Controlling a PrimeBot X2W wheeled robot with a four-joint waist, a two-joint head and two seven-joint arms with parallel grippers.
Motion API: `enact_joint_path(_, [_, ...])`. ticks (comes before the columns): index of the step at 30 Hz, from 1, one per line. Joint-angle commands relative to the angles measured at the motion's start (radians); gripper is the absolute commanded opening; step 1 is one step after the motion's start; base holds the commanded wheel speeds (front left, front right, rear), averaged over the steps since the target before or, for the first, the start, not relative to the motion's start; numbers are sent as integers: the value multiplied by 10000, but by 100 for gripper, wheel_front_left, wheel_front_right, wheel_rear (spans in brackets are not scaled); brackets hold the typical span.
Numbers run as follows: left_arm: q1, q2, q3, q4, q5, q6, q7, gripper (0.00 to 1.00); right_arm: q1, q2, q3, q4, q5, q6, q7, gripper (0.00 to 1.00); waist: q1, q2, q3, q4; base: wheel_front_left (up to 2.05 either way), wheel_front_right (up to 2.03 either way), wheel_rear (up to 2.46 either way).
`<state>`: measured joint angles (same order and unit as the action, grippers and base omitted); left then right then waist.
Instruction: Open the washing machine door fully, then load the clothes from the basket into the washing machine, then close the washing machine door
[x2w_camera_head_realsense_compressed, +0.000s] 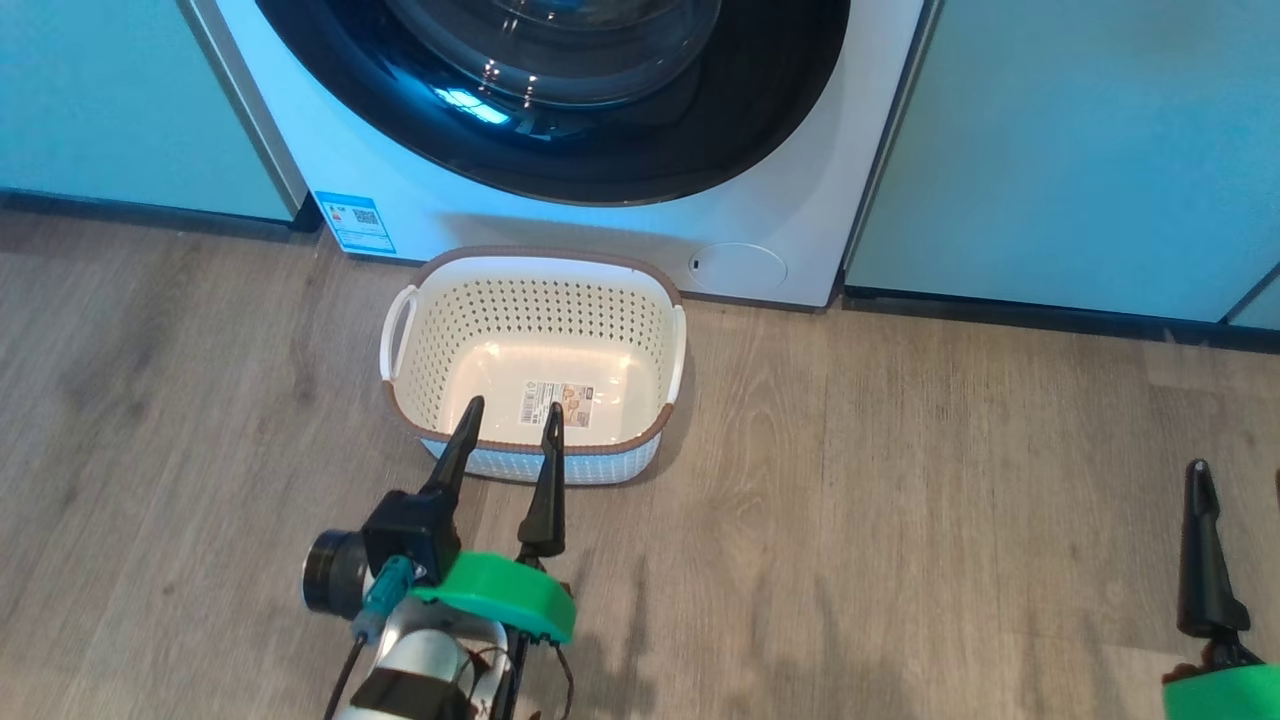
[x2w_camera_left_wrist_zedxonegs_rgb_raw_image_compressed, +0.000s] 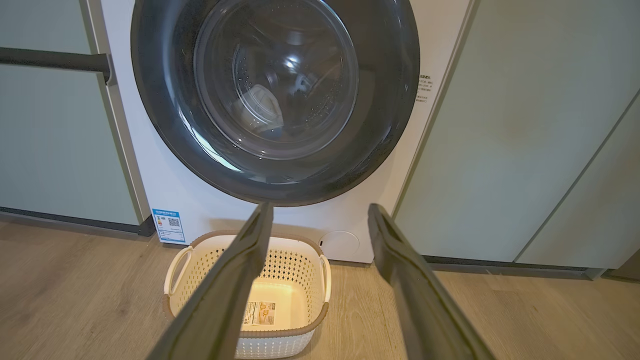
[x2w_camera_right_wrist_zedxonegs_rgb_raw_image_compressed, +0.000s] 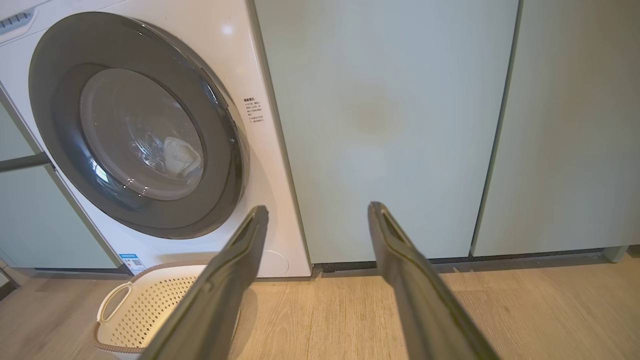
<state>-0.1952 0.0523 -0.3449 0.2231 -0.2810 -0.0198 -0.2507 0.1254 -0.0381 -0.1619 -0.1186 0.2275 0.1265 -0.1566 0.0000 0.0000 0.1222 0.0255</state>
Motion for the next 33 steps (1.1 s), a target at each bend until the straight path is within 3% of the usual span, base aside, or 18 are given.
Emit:
enact_joint_path(1, [-171, 181, 366, -376, 121, 55, -111, 100, -103, -123, 140, -389, 53, 42, -1, 100, 0, 0, 8, 8, 0, 0, 0])
enact_joint_path(27, [-195, 215, 234, -427, 128, 82, -111, 100, -103, -122, 46, -218, 143, 42, -41, 100, 0, 0, 78, 128, 0, 0, 0])
enact_joint_path(28, [1, 50, -104, -68, 1, 86, 0, 0, 134, 17, -128, 75, 93, 0, -4, 0, 0, 0, 78, 129, 0, 0, 0])
enact_joint_path(33, [159, -7, -122, 316, -204, 73, 74, 0, 144, 98, 3, 592, 294, 1, 7, 0, 1, 0, 68, 128, 0, 0, 0])
